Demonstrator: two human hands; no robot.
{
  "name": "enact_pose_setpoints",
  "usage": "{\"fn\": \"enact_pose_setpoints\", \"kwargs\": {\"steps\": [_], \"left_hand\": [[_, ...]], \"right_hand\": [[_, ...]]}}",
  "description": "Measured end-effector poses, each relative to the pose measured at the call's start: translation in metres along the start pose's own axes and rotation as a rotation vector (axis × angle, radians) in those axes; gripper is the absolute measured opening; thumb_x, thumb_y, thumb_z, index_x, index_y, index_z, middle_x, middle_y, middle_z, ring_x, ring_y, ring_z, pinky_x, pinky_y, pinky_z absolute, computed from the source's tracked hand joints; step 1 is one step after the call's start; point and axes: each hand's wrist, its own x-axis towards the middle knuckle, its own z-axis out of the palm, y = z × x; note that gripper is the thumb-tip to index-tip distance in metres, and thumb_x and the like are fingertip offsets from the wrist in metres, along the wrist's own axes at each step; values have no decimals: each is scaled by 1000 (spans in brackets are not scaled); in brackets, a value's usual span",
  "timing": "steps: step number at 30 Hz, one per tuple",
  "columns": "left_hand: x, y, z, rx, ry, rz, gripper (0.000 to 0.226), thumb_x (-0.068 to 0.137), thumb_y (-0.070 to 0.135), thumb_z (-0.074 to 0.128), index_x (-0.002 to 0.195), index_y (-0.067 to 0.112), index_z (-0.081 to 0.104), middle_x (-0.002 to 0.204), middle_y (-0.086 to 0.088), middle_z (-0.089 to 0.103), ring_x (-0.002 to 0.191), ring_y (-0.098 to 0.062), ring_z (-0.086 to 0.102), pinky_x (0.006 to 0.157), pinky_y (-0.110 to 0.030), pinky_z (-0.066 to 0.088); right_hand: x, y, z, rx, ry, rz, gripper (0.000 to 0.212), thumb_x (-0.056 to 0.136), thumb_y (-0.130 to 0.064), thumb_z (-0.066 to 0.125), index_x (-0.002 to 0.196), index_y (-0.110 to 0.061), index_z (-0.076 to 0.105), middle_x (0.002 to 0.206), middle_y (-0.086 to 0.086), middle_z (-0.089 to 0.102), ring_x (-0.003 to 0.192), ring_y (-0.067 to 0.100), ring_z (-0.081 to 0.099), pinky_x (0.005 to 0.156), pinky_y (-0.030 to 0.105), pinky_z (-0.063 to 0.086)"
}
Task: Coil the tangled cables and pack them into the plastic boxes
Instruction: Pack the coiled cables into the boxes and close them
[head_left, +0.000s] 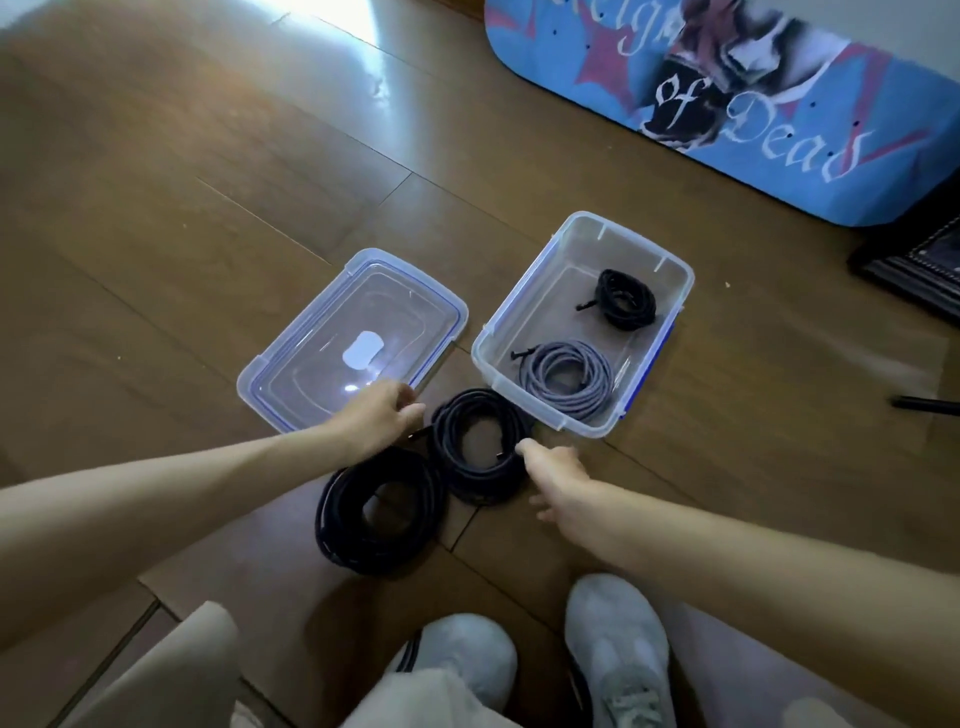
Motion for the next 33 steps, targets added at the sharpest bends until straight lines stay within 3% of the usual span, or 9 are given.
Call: {"fn": "enact_pose_setpoints", "kwargs": {"steps": [4, 10, 15, 17, 19, 22, 26, 29, 33], "left_hand": [[5, 11, 7, 5, -84, -40, 29, 93, 30, 55, 107, 4, 57, 103, -2, 58, 94, -18, 54, 78, -26, 40], [13, 10, 29, -278, -176, -231, 40, 88, 42, 61, 105, 5, 62, 103, -9, 66, 94, -23, 64, 86, -36, 53], [12, 22, 23, -307, -210, -314, 37, 83, 41, 68, 93, 5, 60, 79, -8, 57, 66, -20, 53, 63, -27, 43], [11, 24, 21, -345, -223, -374, 58, 78, 48, 71, 111, 2, 60, 77, -10, 51, 59, -17, 44, 56, -26, 38], [11, 25, 22, -348, -248, -407, 78, 75, 54, 71, 125, -3, 51, 91, -19, 58, 61, -15, 45, 53, -25, 38], [12, 25, 25, -361, -248, -396, 68, 75, 53, 71, 117, 2, 57, 102, -15, 64, 75, -19, 58, 64, -28, 47], [9, 32, 15, -420, -225, -312, 47, 81, 39, 70, 103, -2, 64, 90, -14, 67, 74, -26, 62, 69, -34, 49], [0, 30, -2, -422, -216, -273, 35, 85, 32, 67, 98, 0, 65, 92, -16, 70, 81, -27, 67, 79, -36, 54], [-10, 12, -22, -477, -202, -238, 21, 85, 23, 68, 95, 5, 65, 97, -17, 70, 90, -28, 68, 88, -38, 54]], "right_hand": [[12, -4, 1, 73, 43, 16, 75, 90, -40, 58, 144, 0, 24, 141, 18, 42, 127, 35, 44, 105, 44, 40], [13, -9, 2, 214, -86, 7, 59, 90, -28, 64, 138, -2, 40, 136, 13, 49, 121, 29, 51, 97, 40, 47], [16, -7, -7, 278, -204, 70, 59, 87, -24, 70, 134, -7, 40, 137, 13, 47, 125, 32, 48, 86, 37, 48], [17, -3, -8, 300, -214, 90, 59, 84, -20, 73, 132, -7, 40, 137, 14, 47, 126, 33, 47, 84, 39, 51], [18, 0, -8, 315, -184, 89, 58, 83, -16, 74, 131, -5, 43, 134, 15, 51, 122, 31, 51, 88, 42, 52], [18, 2, -5, 321, -167, 83, 54, 83, -12, 72, 129, -3, 44, 129, 16, 54, 116, 30, 56, 78, 40, 55], [10, 2, 2, 359, -190, 87, 46, 83, -7, 71, 120, -3, 44, 125, 17, 54, 109, 30, 59, 55, 32, 52], [3, 0, 13, 372, -217, 81, 40, 84, -8, 70, 113, -5, 43, 122, 15, 55, 108, 28, 59, 53, 30, 51], [-5, -8, 32, 358, -324, 86, 48, 82, -11, 73, 122, -3, 47, 122, 16, 56, 103, 27, 60, 50, 30, 53]]}}
